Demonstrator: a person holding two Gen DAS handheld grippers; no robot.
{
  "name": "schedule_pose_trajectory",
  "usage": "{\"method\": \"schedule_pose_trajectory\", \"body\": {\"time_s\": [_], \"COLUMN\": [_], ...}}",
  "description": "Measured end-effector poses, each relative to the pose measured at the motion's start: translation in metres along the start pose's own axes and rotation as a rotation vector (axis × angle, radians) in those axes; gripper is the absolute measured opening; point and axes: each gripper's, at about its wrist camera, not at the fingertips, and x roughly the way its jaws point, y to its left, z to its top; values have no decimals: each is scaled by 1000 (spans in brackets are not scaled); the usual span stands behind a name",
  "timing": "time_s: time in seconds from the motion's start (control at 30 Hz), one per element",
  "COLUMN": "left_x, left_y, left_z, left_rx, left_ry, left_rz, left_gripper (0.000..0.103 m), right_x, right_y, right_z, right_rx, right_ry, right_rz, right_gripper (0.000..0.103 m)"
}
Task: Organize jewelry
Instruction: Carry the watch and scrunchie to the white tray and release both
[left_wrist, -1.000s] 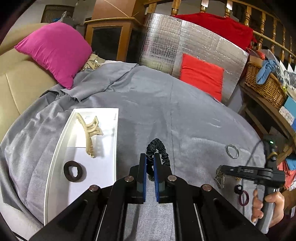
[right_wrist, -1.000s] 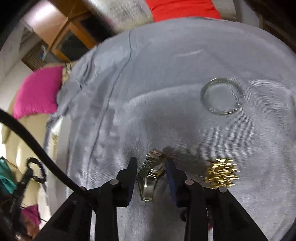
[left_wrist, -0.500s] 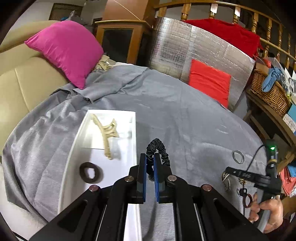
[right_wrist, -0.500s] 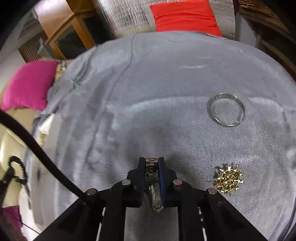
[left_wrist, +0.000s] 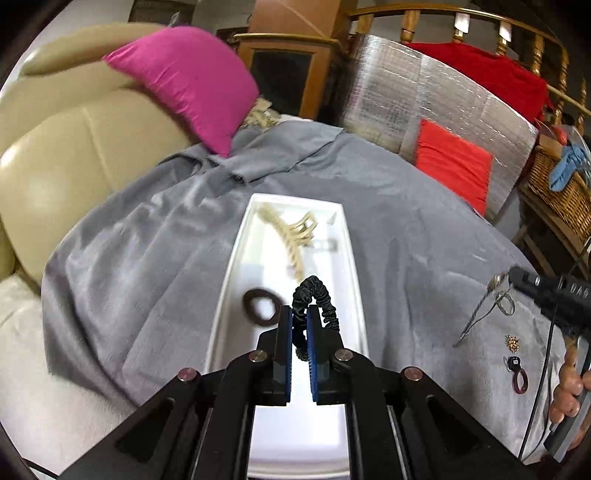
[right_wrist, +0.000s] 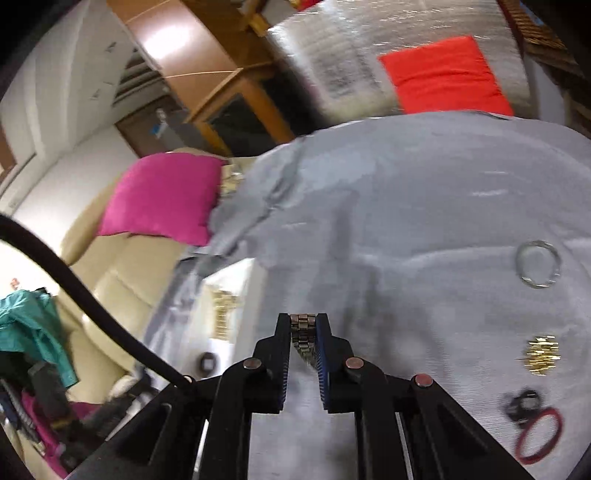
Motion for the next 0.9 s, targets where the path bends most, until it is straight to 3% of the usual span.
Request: {"method": "schedule_pose_trajectory", "body": {"time_s": [0.23, 0.43, 0.6, 0.8, 0.9], "left_x": [1, 13, 32, 53, 68], "left_y": [24, 23, 25, 25, 21], "left_z": [-4, -6, -12, -17, -20], "left_rx": [-58, -64, -74, -89, -102], "left_ry": [19, 62, 145, 208, 259], "left_rz": [0, -71, -99, -91, -123], "left_gripper": [7, 7, 7, 7, 7], "right_x": [17, 58, 104, 142, 155], "right_y": [83, 131, 143, 123, 115], "right_z": [7, 11, -2, -11, -11], "right_rx": [-94, -162, -196, -183, -180], "right_ry": [4, 32, 131, 208, 228], "right_rz": [119, 141, 105, 44, 15], "right_gripper": [14, 14, 14, 14, 14]}}
